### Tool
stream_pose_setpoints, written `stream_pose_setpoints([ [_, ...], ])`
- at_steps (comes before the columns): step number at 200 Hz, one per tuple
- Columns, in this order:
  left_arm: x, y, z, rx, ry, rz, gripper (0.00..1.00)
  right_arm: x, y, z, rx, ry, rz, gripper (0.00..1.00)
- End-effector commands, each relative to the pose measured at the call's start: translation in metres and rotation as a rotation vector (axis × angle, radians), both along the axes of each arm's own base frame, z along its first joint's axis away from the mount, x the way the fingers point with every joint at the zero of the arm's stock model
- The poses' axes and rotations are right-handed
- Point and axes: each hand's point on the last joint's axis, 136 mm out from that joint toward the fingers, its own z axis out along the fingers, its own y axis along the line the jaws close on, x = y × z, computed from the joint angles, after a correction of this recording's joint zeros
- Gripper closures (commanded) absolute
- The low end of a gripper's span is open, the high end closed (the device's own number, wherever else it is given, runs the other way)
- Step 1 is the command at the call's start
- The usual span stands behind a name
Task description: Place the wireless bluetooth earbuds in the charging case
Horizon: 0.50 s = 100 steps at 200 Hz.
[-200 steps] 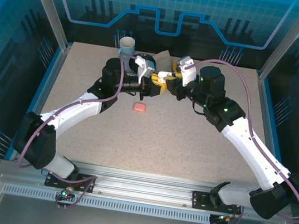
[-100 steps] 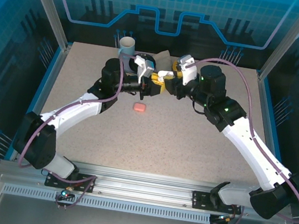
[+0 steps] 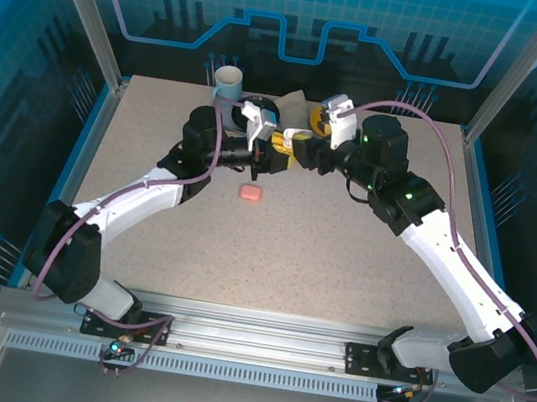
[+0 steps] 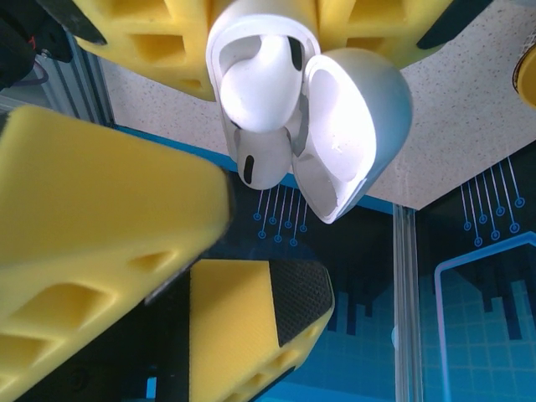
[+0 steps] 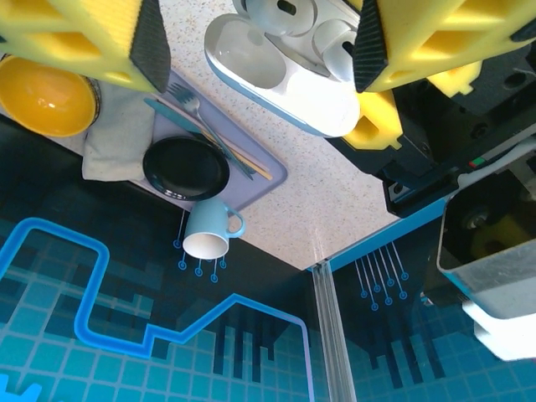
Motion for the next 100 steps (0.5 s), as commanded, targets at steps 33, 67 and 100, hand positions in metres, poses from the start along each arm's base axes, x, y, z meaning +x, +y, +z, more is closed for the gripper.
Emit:
stream_pose_setpoints([
  [33, -0.009, 0.002, 0.012, -0.029, -0.037, -0.008, 1.0, 0.008, -0.012, 0.03, 0.14, 0.01, -0.047, 0.29],
  [67, -0.013, 0.002, 0.009, -0.026, -0.053, -0.024, 1.0, 0.02, -0.032, 0.038, 0.248, 0.074, -0.105, 0.24],
  [100, -0.017, 0.001, -0.001, -0.011, -0.07, -0.041, 1.0, 0.037, -0.044, 0.031, 0.312, 0.234, -0.101, 0.21],
])
